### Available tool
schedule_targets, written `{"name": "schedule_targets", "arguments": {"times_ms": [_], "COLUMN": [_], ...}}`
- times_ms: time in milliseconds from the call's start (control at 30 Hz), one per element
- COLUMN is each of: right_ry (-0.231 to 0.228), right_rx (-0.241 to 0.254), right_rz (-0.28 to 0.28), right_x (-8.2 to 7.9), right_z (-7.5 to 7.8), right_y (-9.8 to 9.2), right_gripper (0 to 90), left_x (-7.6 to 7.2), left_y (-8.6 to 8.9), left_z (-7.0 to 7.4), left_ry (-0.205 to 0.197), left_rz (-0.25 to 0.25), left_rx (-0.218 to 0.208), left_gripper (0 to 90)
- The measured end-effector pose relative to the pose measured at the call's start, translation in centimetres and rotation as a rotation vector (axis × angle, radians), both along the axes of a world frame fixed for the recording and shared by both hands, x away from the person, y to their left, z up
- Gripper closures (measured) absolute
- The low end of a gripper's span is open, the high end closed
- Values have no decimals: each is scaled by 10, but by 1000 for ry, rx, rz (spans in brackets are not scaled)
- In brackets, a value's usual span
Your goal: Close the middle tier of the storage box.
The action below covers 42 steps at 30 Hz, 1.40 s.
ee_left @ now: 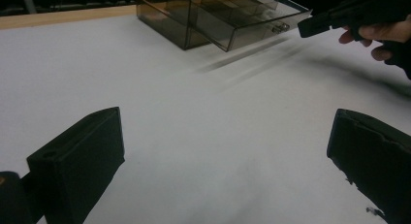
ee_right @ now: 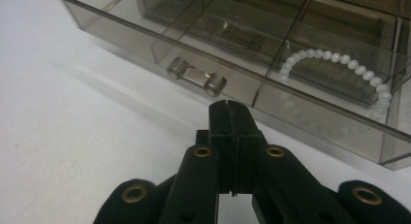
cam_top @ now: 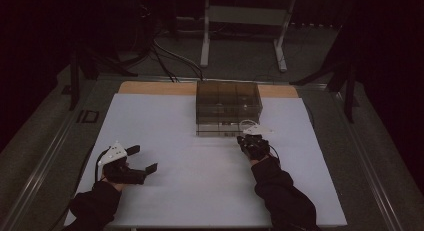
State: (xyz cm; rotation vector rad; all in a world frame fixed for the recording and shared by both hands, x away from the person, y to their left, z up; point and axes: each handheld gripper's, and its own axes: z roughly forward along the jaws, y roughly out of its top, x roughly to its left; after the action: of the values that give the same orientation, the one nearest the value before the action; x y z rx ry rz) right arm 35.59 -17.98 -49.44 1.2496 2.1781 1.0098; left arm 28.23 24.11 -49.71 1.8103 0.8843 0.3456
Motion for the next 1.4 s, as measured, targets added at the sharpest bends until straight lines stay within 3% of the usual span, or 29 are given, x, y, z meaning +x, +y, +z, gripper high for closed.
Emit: {"name": "schedule_targets", "arguments": {"times_ms": [500, 1400], "right_ry": [6, 7], "right_rx": [-6, -8], "right_rz": [-11, -23], "right_x": [11, 17], "right_z": [-6, -8], "right_y": [2, 1], "right_gripper": [900, 900], "left_x": [0, 0], "left_y": [0, 0], "left_z": [-1, -1], "left_ry": [1, 2], "left_rz": [-4, -3], "left_rx": [5, 4], "left_gripper": [14, 14]}}
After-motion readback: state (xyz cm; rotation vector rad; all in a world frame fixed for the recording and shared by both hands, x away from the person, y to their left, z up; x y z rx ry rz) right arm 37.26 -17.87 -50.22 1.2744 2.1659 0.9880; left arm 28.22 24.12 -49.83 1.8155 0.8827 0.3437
